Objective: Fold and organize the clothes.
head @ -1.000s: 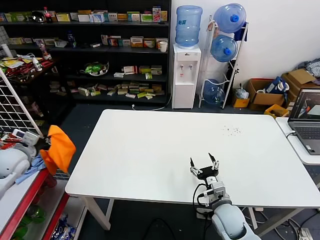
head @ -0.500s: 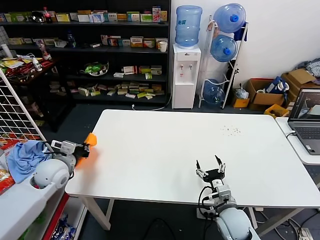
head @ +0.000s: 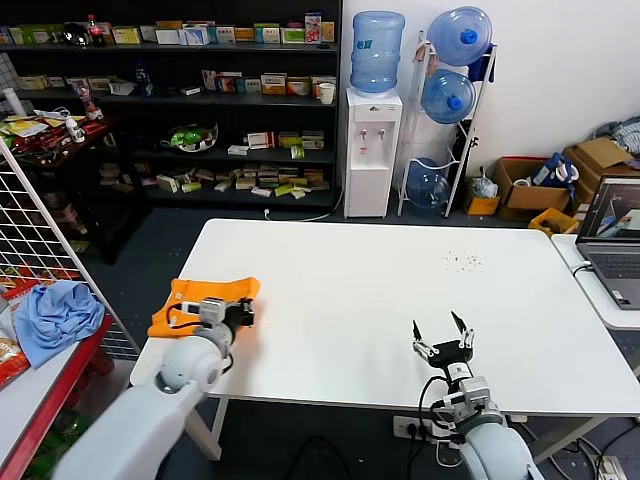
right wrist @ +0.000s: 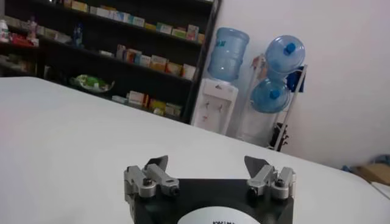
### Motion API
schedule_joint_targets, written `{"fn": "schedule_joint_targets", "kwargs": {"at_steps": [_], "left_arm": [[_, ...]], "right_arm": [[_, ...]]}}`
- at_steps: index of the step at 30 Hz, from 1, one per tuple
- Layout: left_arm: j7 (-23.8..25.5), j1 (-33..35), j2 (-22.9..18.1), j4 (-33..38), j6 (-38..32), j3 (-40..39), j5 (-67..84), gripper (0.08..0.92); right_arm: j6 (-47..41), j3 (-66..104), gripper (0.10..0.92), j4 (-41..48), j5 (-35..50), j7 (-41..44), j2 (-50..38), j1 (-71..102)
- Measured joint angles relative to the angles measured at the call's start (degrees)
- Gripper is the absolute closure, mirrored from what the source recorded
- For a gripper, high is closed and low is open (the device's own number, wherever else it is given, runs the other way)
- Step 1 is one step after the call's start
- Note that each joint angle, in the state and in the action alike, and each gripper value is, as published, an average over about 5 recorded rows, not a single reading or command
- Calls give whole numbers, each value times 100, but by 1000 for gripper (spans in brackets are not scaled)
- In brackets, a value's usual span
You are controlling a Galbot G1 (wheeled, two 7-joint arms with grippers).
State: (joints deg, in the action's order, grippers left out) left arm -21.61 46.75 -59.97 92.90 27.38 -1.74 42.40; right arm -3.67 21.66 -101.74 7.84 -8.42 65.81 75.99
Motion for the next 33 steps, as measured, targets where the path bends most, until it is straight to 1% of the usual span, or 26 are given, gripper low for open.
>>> {"fn": "schedule_joint_targets", "kwargs": {"at_steps": [5,10,13,16,18,20,26,27,30,33], "left_arm": [[-110,-56,-925,-280,-224,-119,-323,877],[-187,-111,-1763,-605,-485,-203,-635,877],[-211,-158,-2172,-835,-668,-224,-792,877],[-204,-193,-2480,-1075,-876,-245,-878,877],[-178,-201,-2643,-1214,-1023,-271,-909,874],[-124,-198,-2784,-1322,-1178,-308,-935,846],[234,-133,-3045,-1458,-1704,-448,-1076,656],[320,-116,-3054,-1450,-1802,-474,-1123,638],[575,-47,-2992,-1354,-2090,-523,-1306,552],[803,62,-2793,-1188,-2364,-518,-1532,457]], "right_arm": [[103,286,203,-82,190,142,-133,236],[147,577,203,-74,434,212,-241,398],[177,740,203,-40,574,234,-296,442],[198,873,203,-6,682,248,-328,470],[204,936,203,11,731,251,-334,481],[206,976,203,21,771,251,-337,483],[183,1023,203,50,836,255,-322,450],[174,1027,203,53,839,260,-315,440],[148,1059,203,66,838,292,-287,401],[131,1111,203,81,811,356,-243,353]]}}
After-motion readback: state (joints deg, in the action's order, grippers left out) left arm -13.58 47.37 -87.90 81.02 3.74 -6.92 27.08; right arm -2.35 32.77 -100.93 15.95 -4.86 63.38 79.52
